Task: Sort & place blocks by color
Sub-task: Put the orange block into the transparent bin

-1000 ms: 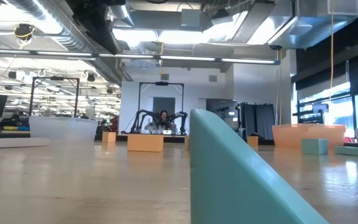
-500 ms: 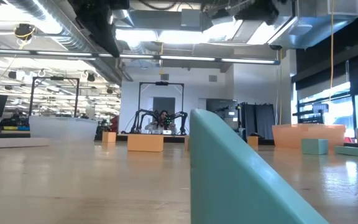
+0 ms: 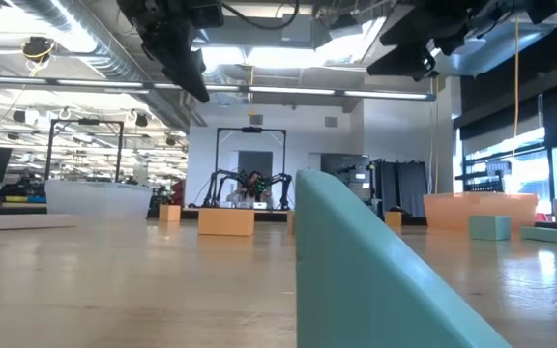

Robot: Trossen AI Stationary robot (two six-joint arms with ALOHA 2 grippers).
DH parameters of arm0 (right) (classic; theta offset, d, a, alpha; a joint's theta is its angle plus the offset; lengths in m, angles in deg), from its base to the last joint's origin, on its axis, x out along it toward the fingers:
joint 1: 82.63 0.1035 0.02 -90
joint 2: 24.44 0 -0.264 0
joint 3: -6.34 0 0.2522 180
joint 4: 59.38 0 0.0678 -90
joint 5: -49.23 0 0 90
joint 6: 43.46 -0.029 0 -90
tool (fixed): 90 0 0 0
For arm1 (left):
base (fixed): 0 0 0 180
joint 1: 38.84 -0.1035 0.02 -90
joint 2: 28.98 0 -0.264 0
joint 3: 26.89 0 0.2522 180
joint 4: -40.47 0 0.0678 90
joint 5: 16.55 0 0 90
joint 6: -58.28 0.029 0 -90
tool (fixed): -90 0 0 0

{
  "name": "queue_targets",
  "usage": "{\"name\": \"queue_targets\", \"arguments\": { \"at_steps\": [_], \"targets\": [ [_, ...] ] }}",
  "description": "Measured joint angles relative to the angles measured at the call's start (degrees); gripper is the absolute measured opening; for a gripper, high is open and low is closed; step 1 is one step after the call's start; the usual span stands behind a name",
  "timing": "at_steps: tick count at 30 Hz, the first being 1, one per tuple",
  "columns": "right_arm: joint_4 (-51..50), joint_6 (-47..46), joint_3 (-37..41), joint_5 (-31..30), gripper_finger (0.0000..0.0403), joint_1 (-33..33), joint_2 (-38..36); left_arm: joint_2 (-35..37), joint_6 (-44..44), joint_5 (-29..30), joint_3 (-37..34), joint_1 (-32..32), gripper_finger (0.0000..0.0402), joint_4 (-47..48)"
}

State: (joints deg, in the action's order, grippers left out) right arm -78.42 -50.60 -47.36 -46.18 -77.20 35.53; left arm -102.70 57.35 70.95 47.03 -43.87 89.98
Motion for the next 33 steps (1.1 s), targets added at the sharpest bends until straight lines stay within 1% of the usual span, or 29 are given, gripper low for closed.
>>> {"name": "queue_targets", "arguments": {
  "at_steps": [11,15,19,22,25,27,33],
  "targets": [
    [-0.09,-0.05,0.06,0.02,0.032,0.0,0.02,0.07,-0.81,-0.24,-0.04,-0.01,0.0102,-1.4],
    [-0.1,0.01,0.06,0.02,0.032,0.02,0.02,0.07,-6.16,0.25,-0.04,-0.01,0.0102,-2.48],
    [-0.11,-0.04,0.06,0.04,0.032,0.02,0.02,0.07,-7.5,1.85,-0.04,-0.12,0.0102,-2.15],
    [-0.11,-0.06,0.06,0.04,0.032,0.02,0.02,0.07,-12.22,2.65,-0.04,-0.32,0.0107,-2.47],
    [-0.11,-0.01,0.06,0.04,0.032,0.02,0.02,0.07,-13.92,2.36,-0.04,-1.07,0.0122,-2.95],
    [-0.11,-0.04,0.06,0.04,0.032,0.02,0.02,0.07,-13.97,0.5,-0.04,-1.5,0.0138,-2.9],
    [-0.11,-0.07,0.04,0.04,0.032,0.02,0.04,-0.69,-13.81,0.1,-0.04,-2.31,0.0206,-4.62]
  ]
}}
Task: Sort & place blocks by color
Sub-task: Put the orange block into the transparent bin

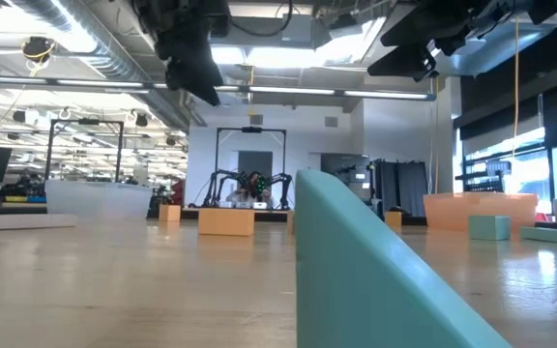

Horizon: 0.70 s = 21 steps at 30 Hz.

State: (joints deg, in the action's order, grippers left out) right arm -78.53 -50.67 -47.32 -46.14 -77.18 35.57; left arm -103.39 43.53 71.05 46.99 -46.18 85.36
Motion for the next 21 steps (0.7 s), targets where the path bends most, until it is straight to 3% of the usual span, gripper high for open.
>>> {"name": "queue_targets", "arguments": {
  "at_steps": [8,21],
  "targets": [
    [-0.02,0.07,0.0,0.0,0.032,0.0,0.0,-6.28,10.69,-2.45,0.04,-0.87,0.0278,-2.16],
    [0.14,0.0,-0.02,0.0,0.032,0.0,0.0,-20.81,19.78,-1.0,0.04,0.64,0.0282,-5.04]
  ]
}}
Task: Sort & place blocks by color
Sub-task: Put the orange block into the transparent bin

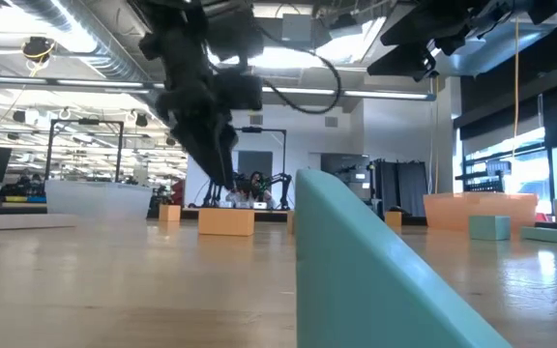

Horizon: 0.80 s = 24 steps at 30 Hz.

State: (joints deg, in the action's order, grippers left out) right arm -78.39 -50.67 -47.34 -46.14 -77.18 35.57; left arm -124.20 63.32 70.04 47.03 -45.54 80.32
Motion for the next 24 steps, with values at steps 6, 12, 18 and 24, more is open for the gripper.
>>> {"name": "queue_targets", "arguments": {
  "at_steps": [6,12,18,24],
  "targets": [
    [0.16,-0.01,0.0,0.0,0.032,-0.01,0.0,-3.42,2.09,1.72,0.0,0.15,0.0282,-2.28],
    [0.32,-0.01,0.0,0.0,0.032,-0.01,0.0,-7.39,1.77,1.85,-0.07,0.5,0.0282,-3.01],
    [0.29,0.07,-0.02,0.0,0.032,0.0,0.02,-9.41,1.7,1.32,-0.02,1.18,0.0282,-3.12],
    [0.32,0.07,-0.02,0.0,0.032,0.0,0.02,-9.42,1.62,3.53,-0.01,2.2,0.0282,-3.39]
  ]
}}
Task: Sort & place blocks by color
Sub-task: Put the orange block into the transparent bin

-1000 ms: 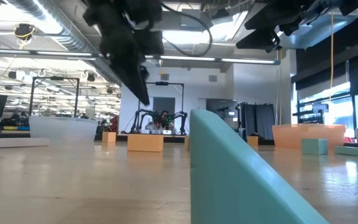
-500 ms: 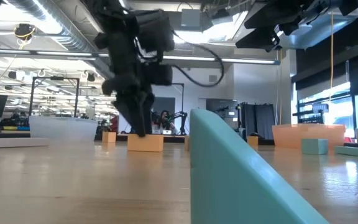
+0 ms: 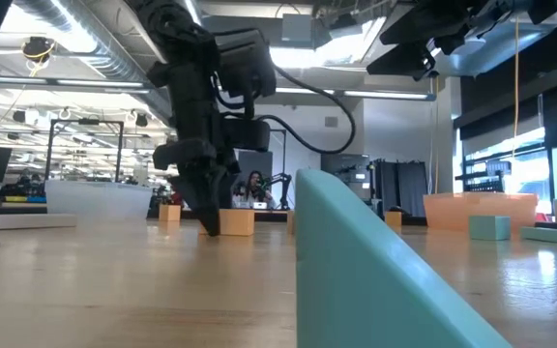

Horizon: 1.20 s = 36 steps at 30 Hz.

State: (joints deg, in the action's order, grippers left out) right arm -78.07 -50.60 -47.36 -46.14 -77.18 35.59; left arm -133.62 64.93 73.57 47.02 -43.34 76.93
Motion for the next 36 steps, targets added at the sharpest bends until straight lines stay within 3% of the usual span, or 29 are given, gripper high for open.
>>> {"name": "queue_targets", "arguments": {
  "at_steps": [6,15,22,30,36],
  "targets": [
    [0.0,-0.01,0.0,0.0,0.032,-0.01,0.0,0.0,-0.11,3.55,0.01,1.07,0.0252,-0.12],
    [-0.02,-0.03,0.0,0.0,0.032,0.0,0.0,0.02,-0.49,3.99,0.01,1.89,0.0121,0.01],
    [-0.04,-0.02,0.0,0.0,0.032,-0.01,0.0,3.07,-2.84,2.49,-0.09,1.33,0.0121,1.51],
    [-0.03,-0.05,0.0,0.0,0.032,0.0,0.0,14.59,-8.6,2.66,-0.07,-2.78,0.0121,8.15],
    [0.62,0.12,0.0,0.0,0.032,0.0,0.0,24.7,-19.42,10.12,-0.07,-8.49,0.0121,13.44]
  ]
}}
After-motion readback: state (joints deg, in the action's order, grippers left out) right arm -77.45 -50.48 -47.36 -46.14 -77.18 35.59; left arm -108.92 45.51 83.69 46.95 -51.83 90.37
